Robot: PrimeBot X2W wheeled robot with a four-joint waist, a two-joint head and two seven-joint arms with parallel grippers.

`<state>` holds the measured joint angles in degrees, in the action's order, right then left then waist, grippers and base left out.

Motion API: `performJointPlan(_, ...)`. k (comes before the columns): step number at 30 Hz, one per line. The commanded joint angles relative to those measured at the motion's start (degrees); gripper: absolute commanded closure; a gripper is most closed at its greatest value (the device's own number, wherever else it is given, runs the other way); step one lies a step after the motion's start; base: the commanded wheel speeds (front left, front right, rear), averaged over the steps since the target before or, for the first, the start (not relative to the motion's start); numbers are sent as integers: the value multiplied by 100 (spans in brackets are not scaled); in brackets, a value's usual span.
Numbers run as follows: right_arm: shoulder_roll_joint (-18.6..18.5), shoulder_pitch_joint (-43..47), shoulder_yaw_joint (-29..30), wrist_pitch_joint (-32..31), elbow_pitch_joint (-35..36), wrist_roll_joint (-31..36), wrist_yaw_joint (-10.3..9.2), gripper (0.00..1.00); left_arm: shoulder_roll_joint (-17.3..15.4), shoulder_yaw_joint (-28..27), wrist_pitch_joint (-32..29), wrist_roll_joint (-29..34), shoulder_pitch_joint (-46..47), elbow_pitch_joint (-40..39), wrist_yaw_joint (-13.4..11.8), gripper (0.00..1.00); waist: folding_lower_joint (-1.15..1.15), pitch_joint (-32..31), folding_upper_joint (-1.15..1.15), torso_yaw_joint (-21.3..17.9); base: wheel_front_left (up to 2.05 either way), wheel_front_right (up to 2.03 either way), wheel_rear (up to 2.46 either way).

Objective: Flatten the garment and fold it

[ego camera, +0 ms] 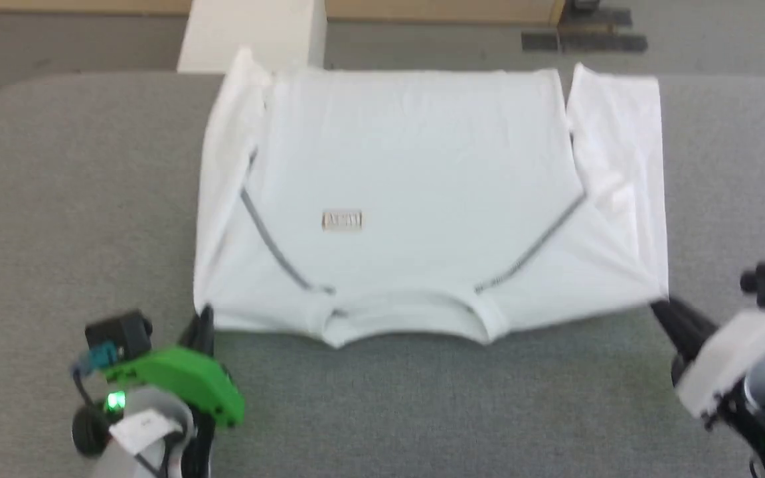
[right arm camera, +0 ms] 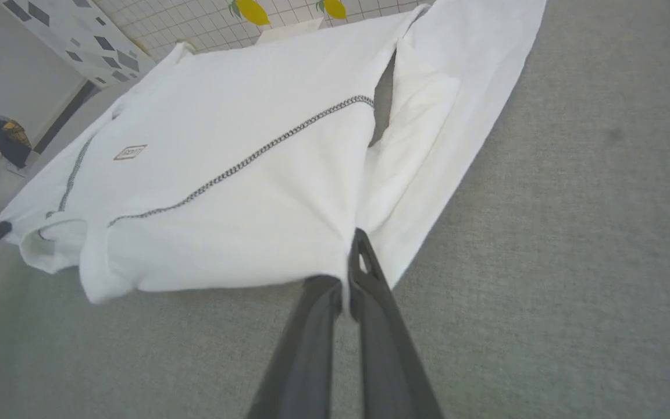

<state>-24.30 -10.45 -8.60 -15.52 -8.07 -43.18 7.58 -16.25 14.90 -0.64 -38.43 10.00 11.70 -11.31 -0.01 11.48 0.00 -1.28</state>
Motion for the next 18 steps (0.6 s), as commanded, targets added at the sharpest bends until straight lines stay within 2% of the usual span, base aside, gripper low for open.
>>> performJointPlan(1, 15, 326, 167, -156, 127, 128, -9, 100, -74, -65, -154, -153, -311, -157, -110, 100, 1, -878, 0, 198, 0, 0, 0)
performJointPlan(4, 176, 1048, 527, -570, 445, 409, -9, 100, -162, -109, -537, -367, -916, -440, -274, 100, 1, -1052, 0, 223, 0, 0, 0)
performJointPlan(7, 354, 1685, 725, -1151, 885, 790, -9, 100, -263, -184, -877, -515, -1499, -729, -548, 100, 1, -1185, 0, 159, 0, 0, 0)
performJointPlan(11, 596, 2270, 939, -1934, 1419, 1171, -9, 100, -509, 41, -1552, -495, -2036, -985, -808, 100, 1, -1255, 0, 115, 0, 0, 0)
performJointPlan(16, 837, 2467, 859, -2468, 1755, 1672, -9, 100, -417, 180, -1772, -587, -2116, -1069, -845, 100, 1, -1226, 0, 93, 0, 0, 0)
performJointPlan(17, 878, 2463, 824, -2506, 1740, 1733, -9, 100, -377, 192, -1771, -614, -2087, -1038, -826, 88, 1, -1217, 0, 87, 0, 0, 0)
performJointPlan(18, 899, 2448, 777, -2542, 1705, 1843, -9, 100, -351, 228, -1796, -625, -2045, -987, -801, 3, 1, -1204, 0, 82, 0, 0, 0)
